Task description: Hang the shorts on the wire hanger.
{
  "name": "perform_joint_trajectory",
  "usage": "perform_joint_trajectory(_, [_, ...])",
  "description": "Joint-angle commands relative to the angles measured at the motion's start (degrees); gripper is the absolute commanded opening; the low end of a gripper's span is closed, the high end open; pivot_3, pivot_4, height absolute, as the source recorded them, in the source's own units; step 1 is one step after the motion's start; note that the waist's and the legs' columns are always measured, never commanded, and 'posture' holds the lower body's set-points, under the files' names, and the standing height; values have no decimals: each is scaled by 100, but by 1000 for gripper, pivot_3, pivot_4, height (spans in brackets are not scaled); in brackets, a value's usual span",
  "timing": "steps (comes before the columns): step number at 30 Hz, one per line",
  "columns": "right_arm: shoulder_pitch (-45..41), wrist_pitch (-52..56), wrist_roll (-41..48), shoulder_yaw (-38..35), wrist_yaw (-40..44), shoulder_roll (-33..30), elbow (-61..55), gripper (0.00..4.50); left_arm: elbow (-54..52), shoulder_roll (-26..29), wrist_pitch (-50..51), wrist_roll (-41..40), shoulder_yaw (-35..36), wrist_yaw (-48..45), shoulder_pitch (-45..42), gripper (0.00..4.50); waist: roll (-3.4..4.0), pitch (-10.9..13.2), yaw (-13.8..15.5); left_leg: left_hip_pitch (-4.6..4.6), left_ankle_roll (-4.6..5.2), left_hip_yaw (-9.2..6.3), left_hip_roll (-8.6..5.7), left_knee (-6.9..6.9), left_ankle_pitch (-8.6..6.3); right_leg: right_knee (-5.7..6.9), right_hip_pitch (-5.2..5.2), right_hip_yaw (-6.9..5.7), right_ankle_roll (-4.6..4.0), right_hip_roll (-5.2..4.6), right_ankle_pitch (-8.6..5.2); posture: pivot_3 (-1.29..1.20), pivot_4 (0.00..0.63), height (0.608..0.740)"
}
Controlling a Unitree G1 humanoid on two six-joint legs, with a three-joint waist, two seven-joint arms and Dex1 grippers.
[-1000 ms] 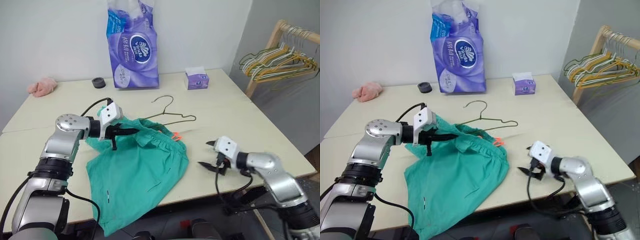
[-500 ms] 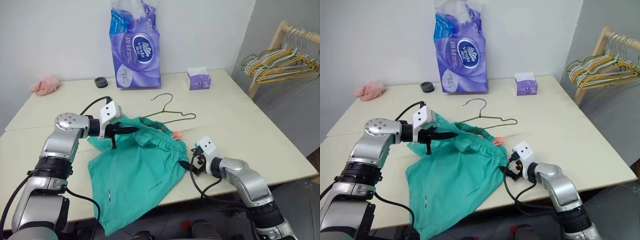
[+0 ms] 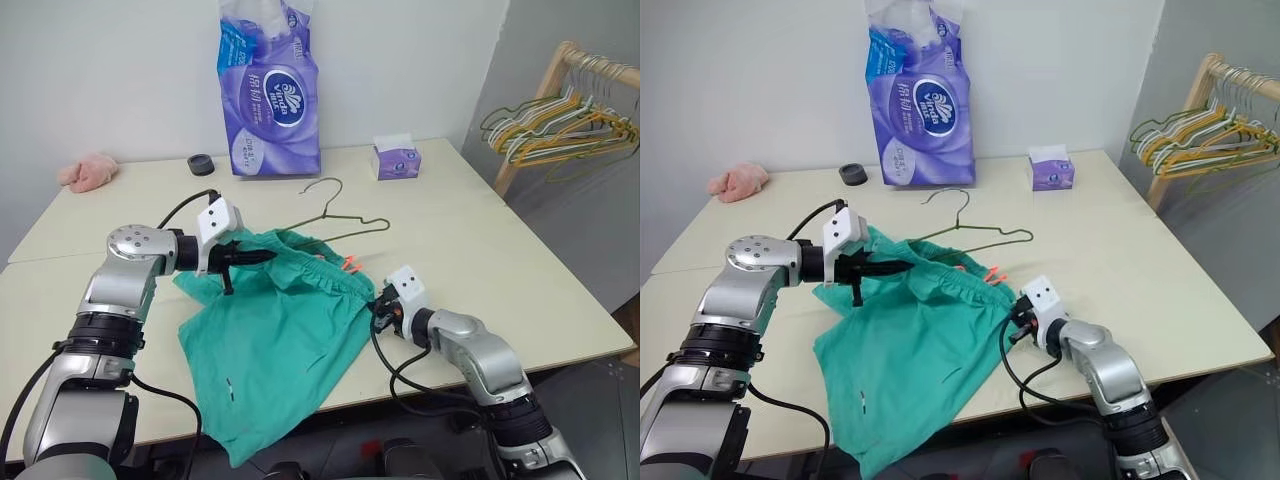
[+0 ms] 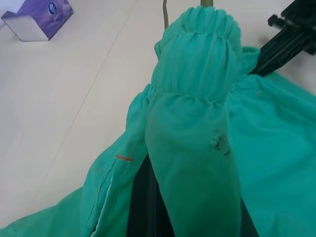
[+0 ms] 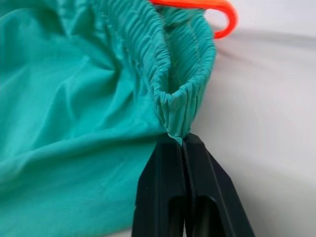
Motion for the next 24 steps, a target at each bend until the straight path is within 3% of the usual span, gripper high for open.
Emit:
perform_joint_trajectory(1, [-230, -416, -168, -498, -293, -252, 174, 21, -715, 407, 925, -679, 385, -408, 120, 0, 1, 0, -28, 0, 0, 0, 0, -2, 0, 2, -1, 0, 0, 0, 0, -119, 0, 740])
perform_joint_trajectory(6, [-299, -715, -170, -725, -288, -584, 394, 21, -1227, 711, 1779, -1228, 508, -657, 344, 0, 1, 0, -62, 0, 13, -10, 0, -4, -8, 2, 2, -6, 0, 1, 0, -116, 0, 740])
perform_joint_trajectory(17, [-250, -752, -88, -752, -207, -880, 127, 21, -1146, 1063, 974, -515, -44, -867, 651, 0, 1, 0, -71, 0, 8, -16, 0, -6, -5, -1, 2, -4, -3, 5, -2, -127, 0, 740])
perform_joint_trajectory(24, [-201, -741, -104, -699, -105, -990, -140, 21, -661, 922, 442, -164, -109, -594, 479, 0, 1, 0, -68, 0, 12, -16, 1, -5, -7, -1, 2, -4, -4, 5, -2, -129, 0, 740])
